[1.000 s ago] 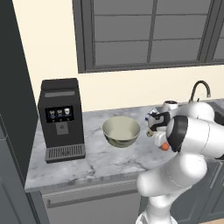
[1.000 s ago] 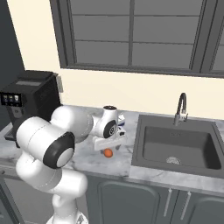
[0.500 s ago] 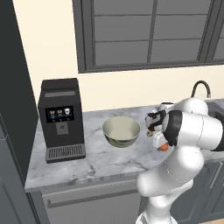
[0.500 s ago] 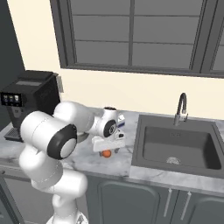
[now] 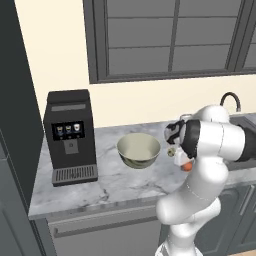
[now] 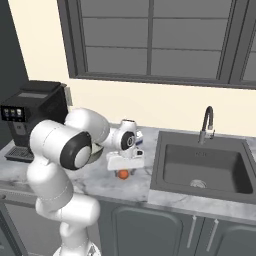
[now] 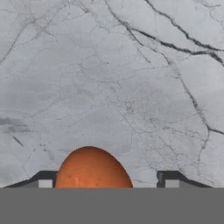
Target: Gather the eggs and milk located in the vicinity of the sink area and place them right next to the bowl.
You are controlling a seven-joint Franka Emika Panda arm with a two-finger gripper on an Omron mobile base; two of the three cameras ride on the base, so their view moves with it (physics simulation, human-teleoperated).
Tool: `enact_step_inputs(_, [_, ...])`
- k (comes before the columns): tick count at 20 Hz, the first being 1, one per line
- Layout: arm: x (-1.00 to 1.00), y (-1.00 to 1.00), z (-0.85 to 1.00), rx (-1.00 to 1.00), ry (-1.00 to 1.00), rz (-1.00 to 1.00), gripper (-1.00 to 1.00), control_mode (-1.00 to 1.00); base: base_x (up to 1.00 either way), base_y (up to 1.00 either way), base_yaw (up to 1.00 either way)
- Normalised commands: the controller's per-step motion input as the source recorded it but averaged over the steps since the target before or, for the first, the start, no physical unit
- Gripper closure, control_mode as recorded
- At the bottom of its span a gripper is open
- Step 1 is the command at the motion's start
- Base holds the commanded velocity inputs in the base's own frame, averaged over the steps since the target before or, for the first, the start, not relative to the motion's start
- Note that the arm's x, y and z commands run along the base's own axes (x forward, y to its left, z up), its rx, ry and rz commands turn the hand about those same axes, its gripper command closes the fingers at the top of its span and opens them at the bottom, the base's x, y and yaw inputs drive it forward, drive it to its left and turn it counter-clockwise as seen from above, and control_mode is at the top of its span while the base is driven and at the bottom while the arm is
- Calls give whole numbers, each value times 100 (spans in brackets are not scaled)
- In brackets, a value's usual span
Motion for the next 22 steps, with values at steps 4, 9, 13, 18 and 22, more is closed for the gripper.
enact_step_inputs(4, [-98,6,-41,6,1,-2,100,-100,0,0,0])
enact_step_inputs(9, [-99,29,-11,3,-3,-5,100,-100,0,0,0])
enact_step_inputs(13, [-60,71,45,0,-23,0,100,-100,0,0,0])
enact_step_inputs(18, [-16,83,82,0,-31,0,100,-100,0,0,0])
enact_step_inputs(22, [-17,72,53,0,-29,0,100,-100,0,0,0])
